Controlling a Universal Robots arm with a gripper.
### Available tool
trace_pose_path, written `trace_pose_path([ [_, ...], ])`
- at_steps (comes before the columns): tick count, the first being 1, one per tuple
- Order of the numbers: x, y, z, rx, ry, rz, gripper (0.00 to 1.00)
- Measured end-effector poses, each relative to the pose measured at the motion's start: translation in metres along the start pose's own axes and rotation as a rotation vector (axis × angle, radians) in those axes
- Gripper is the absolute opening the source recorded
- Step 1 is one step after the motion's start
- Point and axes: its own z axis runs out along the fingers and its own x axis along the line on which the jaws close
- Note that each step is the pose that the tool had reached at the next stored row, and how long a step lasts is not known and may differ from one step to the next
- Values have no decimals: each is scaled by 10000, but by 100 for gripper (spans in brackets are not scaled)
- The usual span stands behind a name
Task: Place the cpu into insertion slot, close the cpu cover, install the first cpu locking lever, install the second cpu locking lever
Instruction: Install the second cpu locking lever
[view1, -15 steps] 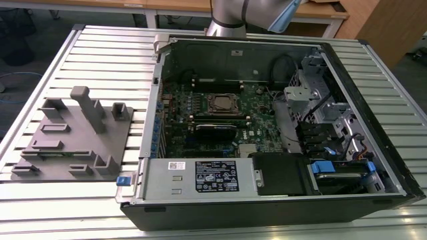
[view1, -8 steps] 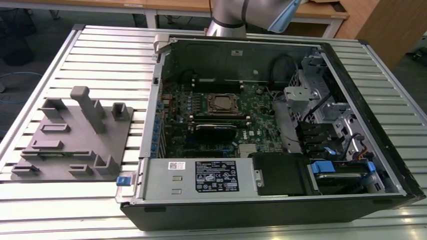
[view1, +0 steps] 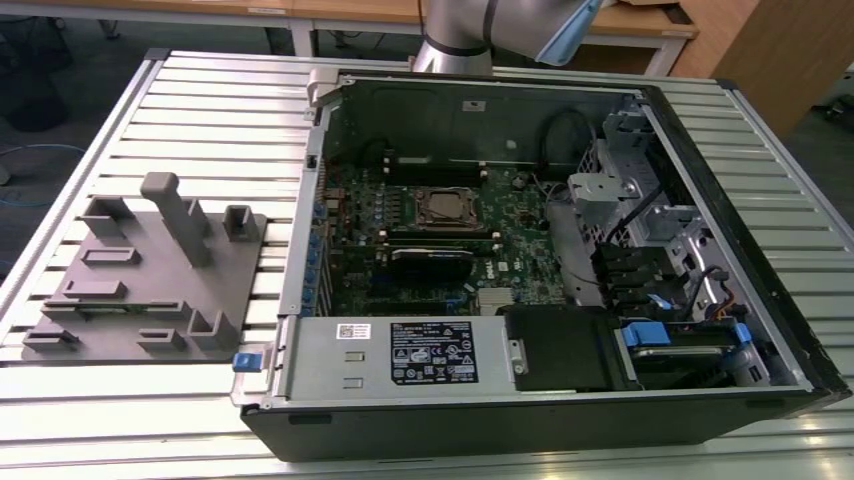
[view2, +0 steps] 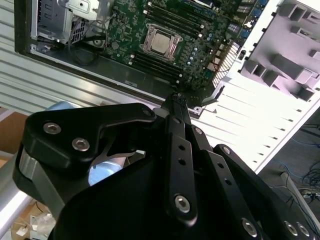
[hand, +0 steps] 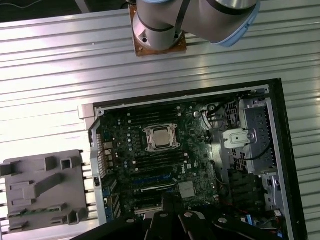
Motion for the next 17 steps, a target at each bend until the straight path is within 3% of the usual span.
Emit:
trace_pose_path([
  [4, 3, -5, 72, -29, 6, 0, 11],
  [17, 16, -18, 308, -31, 6, 0, 11],
])
